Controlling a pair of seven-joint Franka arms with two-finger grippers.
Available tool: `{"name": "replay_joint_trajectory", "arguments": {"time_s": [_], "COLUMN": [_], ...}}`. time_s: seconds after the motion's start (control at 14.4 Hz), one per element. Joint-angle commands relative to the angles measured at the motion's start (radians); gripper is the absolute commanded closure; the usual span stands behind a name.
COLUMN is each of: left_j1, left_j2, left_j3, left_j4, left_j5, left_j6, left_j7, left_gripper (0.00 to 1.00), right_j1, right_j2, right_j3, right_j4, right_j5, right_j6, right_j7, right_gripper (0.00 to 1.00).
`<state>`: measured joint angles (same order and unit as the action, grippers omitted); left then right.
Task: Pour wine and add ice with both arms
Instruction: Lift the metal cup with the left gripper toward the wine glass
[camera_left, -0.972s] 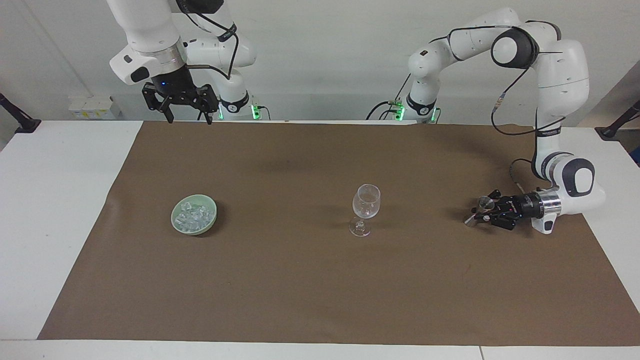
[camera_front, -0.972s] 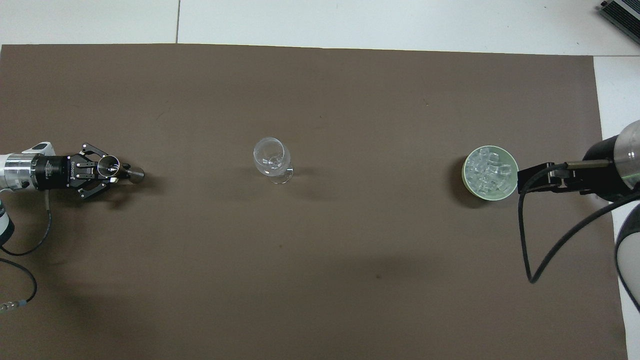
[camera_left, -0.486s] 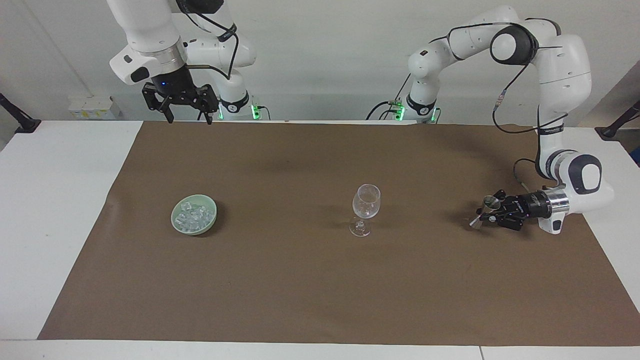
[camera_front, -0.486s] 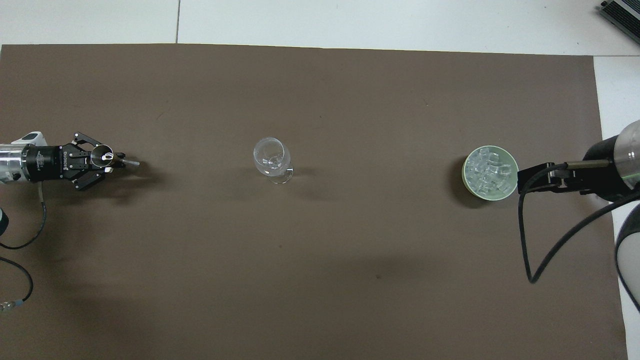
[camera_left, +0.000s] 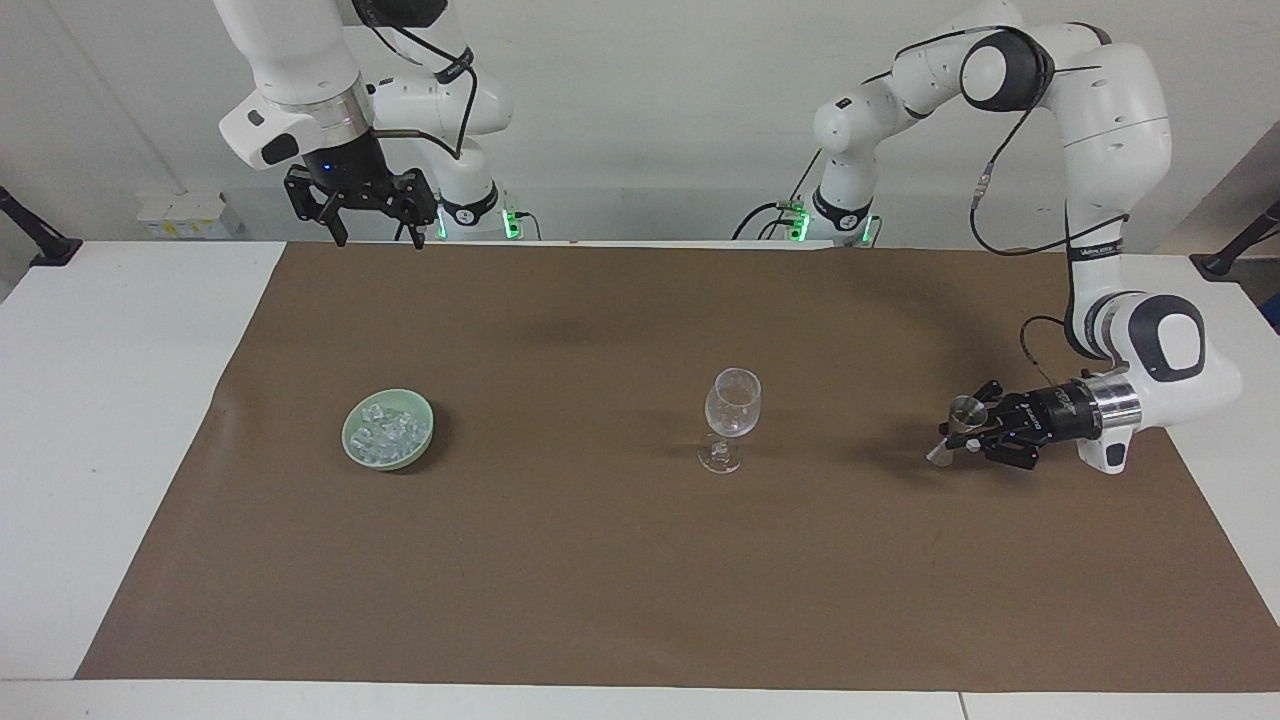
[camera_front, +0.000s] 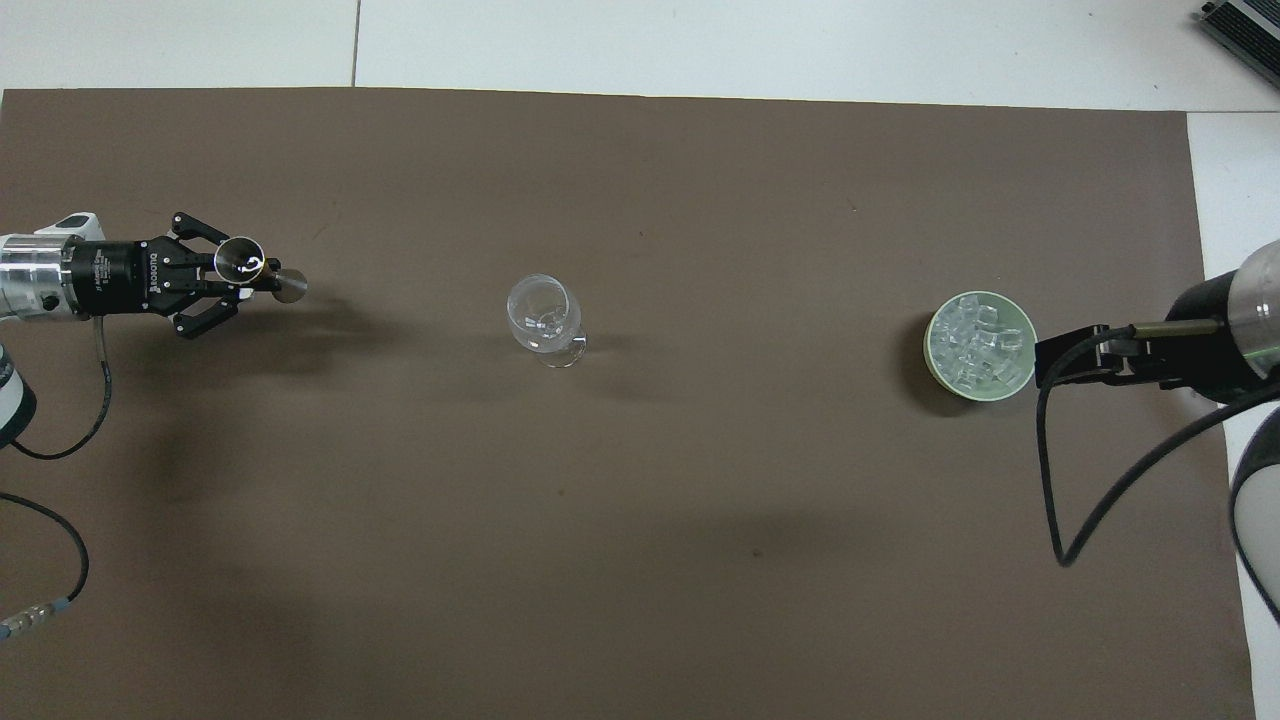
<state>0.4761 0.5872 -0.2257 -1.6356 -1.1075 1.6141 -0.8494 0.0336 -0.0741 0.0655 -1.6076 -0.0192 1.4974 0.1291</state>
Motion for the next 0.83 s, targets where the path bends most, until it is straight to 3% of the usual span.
{"name": "replay_joint_trajectory", "arguments": {"time_s": [0.0,0.76], "left_j1": [-0.042,-0.211], "left_j2": [-0.050,-0.207], "left_j3": [0.002,0.002], "left_j4": [-0.004,-0.065], "left_j5": [-0.020,-0.031], "left_j6": [0.053,0.233], "left_j7": [-0.062,-0.178], "left_gripper": [1.00,1.00], "right_j1": [-0.003,-0.003], "right_j2": [-0.026,-0.026], "right_j3": [-0.003,-0.003], "right_j4": [-0.031,-0.031], "right_j5": [0.018,0.018], "right_j6": [0.014,0.014], "right_j7": [-0.026,-0.026], "right_gripper": [0.00,0.00]}}
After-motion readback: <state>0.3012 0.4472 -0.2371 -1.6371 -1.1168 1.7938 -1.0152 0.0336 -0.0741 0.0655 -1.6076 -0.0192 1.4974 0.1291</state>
